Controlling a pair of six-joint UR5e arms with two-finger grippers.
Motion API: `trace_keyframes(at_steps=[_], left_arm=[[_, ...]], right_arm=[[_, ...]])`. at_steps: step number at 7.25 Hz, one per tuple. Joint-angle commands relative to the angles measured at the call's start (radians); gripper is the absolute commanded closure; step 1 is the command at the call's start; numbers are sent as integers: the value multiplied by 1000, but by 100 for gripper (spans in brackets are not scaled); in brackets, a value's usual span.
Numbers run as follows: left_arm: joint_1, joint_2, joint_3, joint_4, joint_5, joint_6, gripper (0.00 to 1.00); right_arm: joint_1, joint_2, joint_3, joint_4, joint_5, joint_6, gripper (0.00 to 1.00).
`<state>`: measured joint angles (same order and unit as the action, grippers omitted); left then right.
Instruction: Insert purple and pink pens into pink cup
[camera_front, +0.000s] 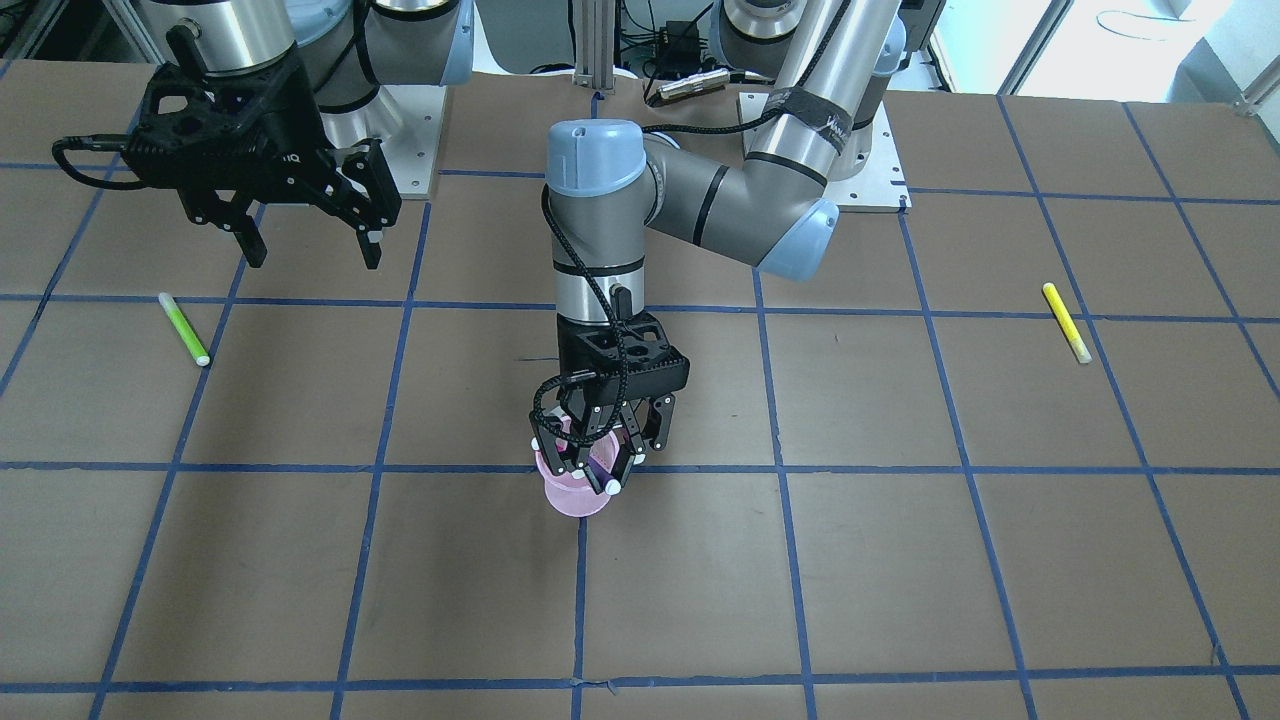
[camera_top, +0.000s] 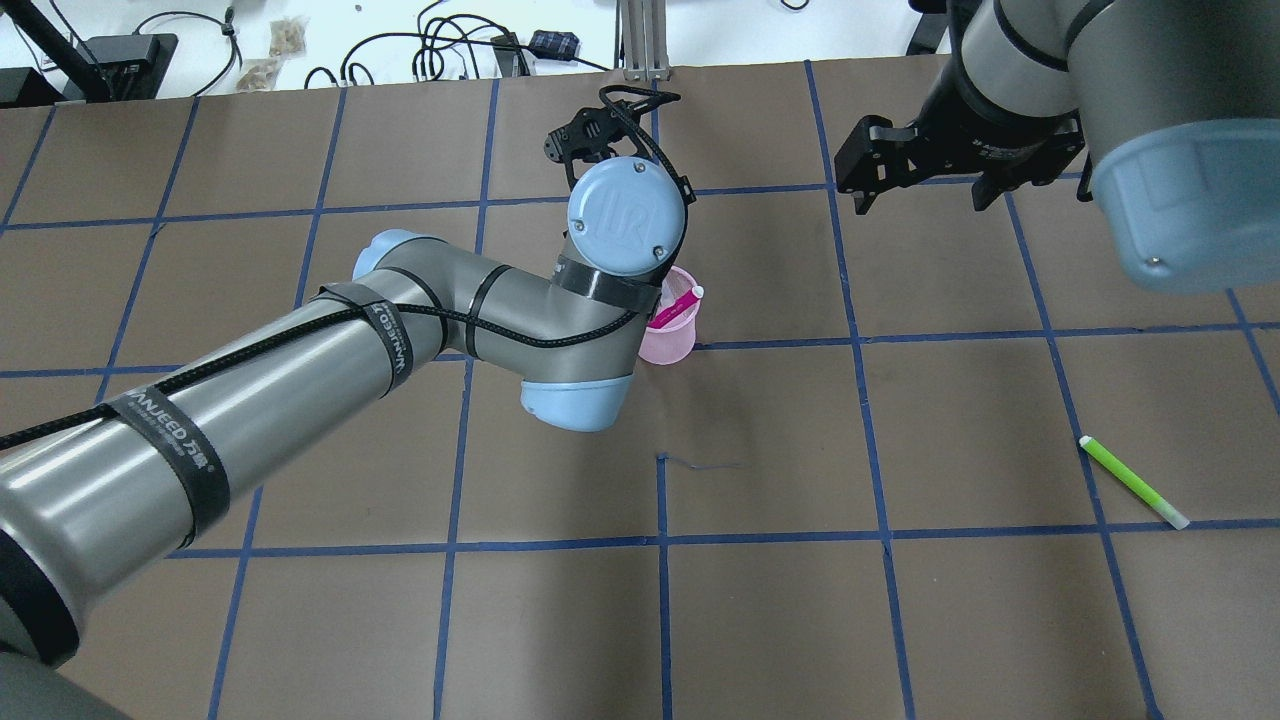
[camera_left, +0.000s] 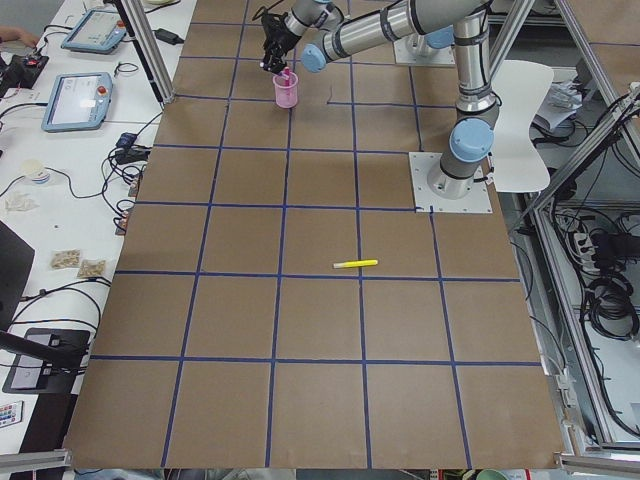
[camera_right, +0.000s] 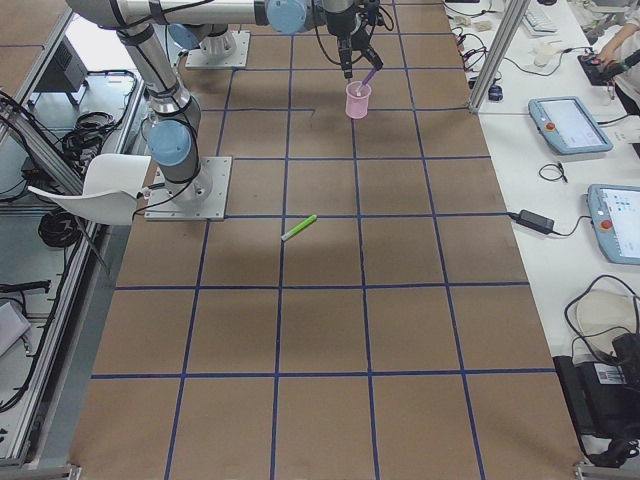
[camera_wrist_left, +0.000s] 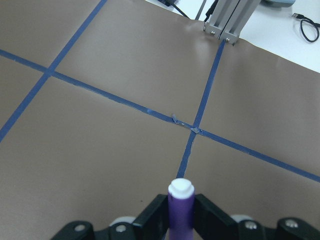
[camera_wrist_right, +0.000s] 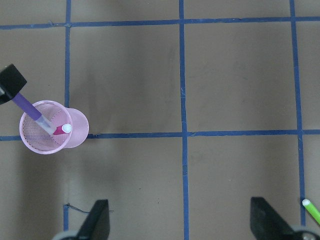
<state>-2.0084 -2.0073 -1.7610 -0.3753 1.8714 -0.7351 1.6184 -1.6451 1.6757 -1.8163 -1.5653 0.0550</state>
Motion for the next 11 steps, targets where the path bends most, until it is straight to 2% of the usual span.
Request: trace_keyframes(at_steps=[1, 2, 3, 4, 5, 6, 7, 8, 10, 11], left_arm=[[-7, -1, -12, 3, 15, 2, 100], [-7, 1, -12, 3, 14, -1, 100], [-9, -2, -12, 3, 6, -7, 91], [-10, -1, -12, 3, 14, -4, 67], [-12, 1, -12, 4, 14, -1, 32], [-10, -1, -11, 4, 14, -4, 15], [-12, 1, -11, 4, 12, -3, 5], [-12, 2, -3, 13, 12, -4, 0], [0, 36, 3, 7, -27, 5, 0], [43, 47, 11, -51, -157, 8, 0]], right_arm=[[3, -1, 3, 0, 1, -1, 0], [3, 1, 3, 0, 2, -1, 0], [3, 1, 3, 2, 5, -1, 0], [3, 1, 3, 3, 5, -1, 0], [3, 1, 3, 5, 5, -1, 0], [3, 2, 3, 2, 5, -3, 0], [3, 1, 3, 0, -2, -4, 0], [0, 1, 1, 0, -5, -4, 0], [3, 1, 3, 2, -4, -4, 0], [0, 1, 3, 2, -2, -4, 0]])
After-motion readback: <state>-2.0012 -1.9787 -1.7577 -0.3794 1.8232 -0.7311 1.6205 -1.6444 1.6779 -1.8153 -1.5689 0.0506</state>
